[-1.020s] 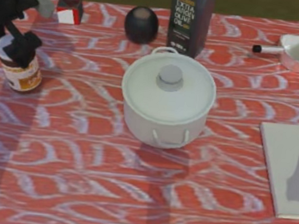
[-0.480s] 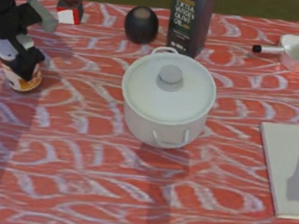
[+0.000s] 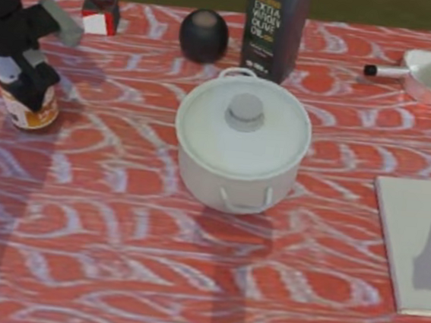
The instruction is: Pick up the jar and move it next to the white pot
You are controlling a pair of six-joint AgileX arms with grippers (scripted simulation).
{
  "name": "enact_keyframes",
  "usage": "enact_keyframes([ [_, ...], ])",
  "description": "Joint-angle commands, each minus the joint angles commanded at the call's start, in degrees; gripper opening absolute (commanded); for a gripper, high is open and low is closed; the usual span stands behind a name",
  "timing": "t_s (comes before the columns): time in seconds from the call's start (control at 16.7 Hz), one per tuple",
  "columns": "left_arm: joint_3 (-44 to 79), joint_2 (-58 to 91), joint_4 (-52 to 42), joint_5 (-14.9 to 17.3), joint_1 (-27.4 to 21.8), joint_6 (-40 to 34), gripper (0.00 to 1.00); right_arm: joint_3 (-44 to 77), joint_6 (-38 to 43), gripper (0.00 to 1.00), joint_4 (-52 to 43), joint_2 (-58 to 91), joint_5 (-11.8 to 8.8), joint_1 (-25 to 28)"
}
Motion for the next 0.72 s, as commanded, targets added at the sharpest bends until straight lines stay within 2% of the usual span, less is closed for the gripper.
enact_keyframes([
  [0.3, 0.0, 0.0, 0.0, 0.0, 0.0, 0.0, 0.02, 0.0, 0.0, 1.00, 0.0, 0.0, 0.0, 0.0],
  [0.72, 0.0, 0.0, 0.0, 0.0, 0.0, 0.0, 0.00, 0.0, 0.0, 1.00, 0.0, 0.0, 0.0, 0.0],
])
